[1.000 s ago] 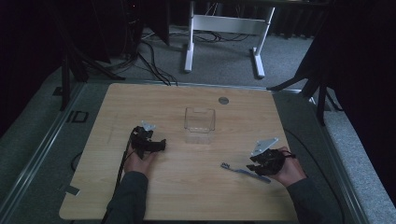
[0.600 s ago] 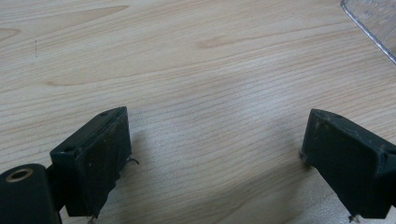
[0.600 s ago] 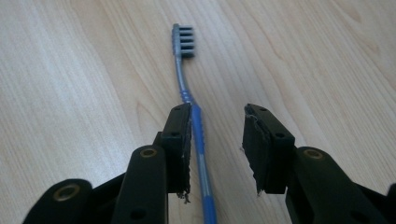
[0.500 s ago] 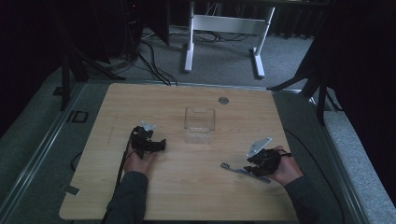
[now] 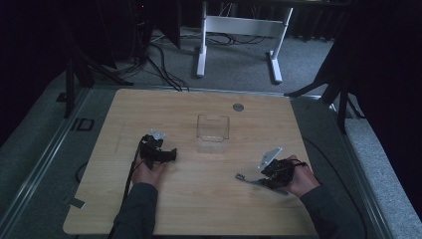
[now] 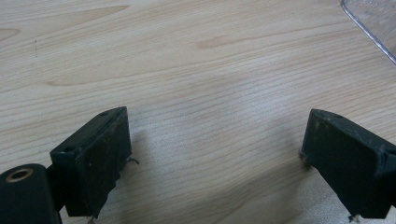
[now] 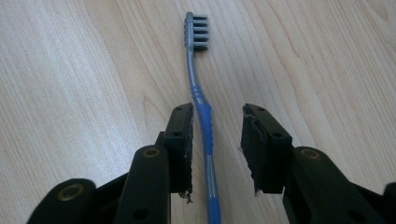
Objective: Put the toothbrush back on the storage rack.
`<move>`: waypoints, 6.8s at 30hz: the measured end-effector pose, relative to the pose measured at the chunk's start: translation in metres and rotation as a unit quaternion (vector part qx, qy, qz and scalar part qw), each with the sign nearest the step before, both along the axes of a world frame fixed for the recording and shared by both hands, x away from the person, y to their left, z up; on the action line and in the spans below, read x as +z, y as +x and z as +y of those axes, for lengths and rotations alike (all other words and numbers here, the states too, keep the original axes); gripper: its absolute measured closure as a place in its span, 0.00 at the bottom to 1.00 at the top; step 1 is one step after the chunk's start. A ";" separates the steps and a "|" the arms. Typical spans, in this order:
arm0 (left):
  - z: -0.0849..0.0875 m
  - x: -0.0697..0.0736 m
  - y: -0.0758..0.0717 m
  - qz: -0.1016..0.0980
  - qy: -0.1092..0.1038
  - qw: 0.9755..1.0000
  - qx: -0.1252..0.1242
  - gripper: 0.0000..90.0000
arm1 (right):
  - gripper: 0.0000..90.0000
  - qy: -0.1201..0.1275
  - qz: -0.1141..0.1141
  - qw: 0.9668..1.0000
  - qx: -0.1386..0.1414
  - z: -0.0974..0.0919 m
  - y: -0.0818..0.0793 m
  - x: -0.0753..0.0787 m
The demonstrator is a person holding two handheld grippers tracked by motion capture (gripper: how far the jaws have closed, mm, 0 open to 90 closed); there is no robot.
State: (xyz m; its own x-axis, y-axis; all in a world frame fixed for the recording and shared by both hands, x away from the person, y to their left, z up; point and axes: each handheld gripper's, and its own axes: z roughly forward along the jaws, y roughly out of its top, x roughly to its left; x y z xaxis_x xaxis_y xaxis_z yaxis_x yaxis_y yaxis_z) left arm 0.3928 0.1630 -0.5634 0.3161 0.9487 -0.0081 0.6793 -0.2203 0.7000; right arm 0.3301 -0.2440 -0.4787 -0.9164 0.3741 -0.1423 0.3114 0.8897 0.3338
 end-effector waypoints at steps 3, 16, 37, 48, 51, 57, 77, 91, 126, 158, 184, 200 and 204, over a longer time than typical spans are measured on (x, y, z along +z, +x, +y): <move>0.000 0.000 0.000 0.000 0.000 1.000 0.000 0.09 | 0.72 -0.004 0.002 1.000 0.002 0.001 0.000 0.000; 0.000 0.000 0.000 0.000 0.000 1.000 0.000 0.09 | 0.74 -0.022 0.017 1.000 0.006 0.007 0.004 -0.002; 0.000 0.000 0.000 0.000 0.000 1.000 0.000 0.09 | 0.77 -0.055 0.044 0.997 0.018 0.017 0.011 -0.006; 0.000 0.000 0.000 0.000 0.000 1.000 0.000 0.09 | 0.78 -0.080 0.065 0.994 0.029 0.021 0.012 -0.013; 0.000 0.000 0.000 0.000 0.000 1.000 0.000 0.09 | 0.78 -0.087 0.070 0.993 0.031 0.021 0.013 -0.015; 0.000 0.000 0.000 0.000 0.000 1.000 0.000 0.09 | 0.79 -0.094 0.074 0.992 0.029 0.020 0.016 -0.017; 0.000 0.000 0.000 0.000 0.000 1.000 0.000 0.09 | 0.80 -0.114 0.084 0.989 0.031 0.023 0.018 -0.026; 0.000 0.000 0.000 0.000 0.000 1.000 0.000 0.09 | 0.83 -0.127 0.090 0.987 0.032 0.025 0.020 -0.029; 0.000 0.000 0.000 0.000 0.000 1.000 0.001 0.09 | 0.91 -0.107 0.091 0.990 0.027 0.022 0.021 -0.030; 0.000 0.000 0.000 0.000 0.000 1.000 0.001 0.09 | 0.91 0.023 0.043 0.999 -0.018 0.004 0.022 -0.012; 0.000 0.000 0.000 0.000 0.000 1.000 0.001 0.09 | 0.91 0.092 0.012 0.994 -0.063 -0.007 0.021 -0.012; 0.000 0.000 0.000 0.000 0.000 1.000 0.001 0.09 | 0.91 0.132 -0.005 0.988 -0.081 -0.011 0.020 -0.009; 0.000 0.000 0.000 0.000 0.000 1.000 0.001 0.09 | 0.91 0.141 -0.010 0.986 -0.084 -0.011 0.020 -0.008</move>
State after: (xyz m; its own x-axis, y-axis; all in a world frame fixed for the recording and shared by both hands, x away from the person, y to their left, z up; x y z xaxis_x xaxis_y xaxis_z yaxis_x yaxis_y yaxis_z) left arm 0.3930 0.1628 -0.5634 0.3140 0.9494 -0.0078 0.6798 -0.2191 0.6999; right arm 0.3505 -0.2551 -0.4871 -0.8364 0.5474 -0.0274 0.4373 0.6967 0.5686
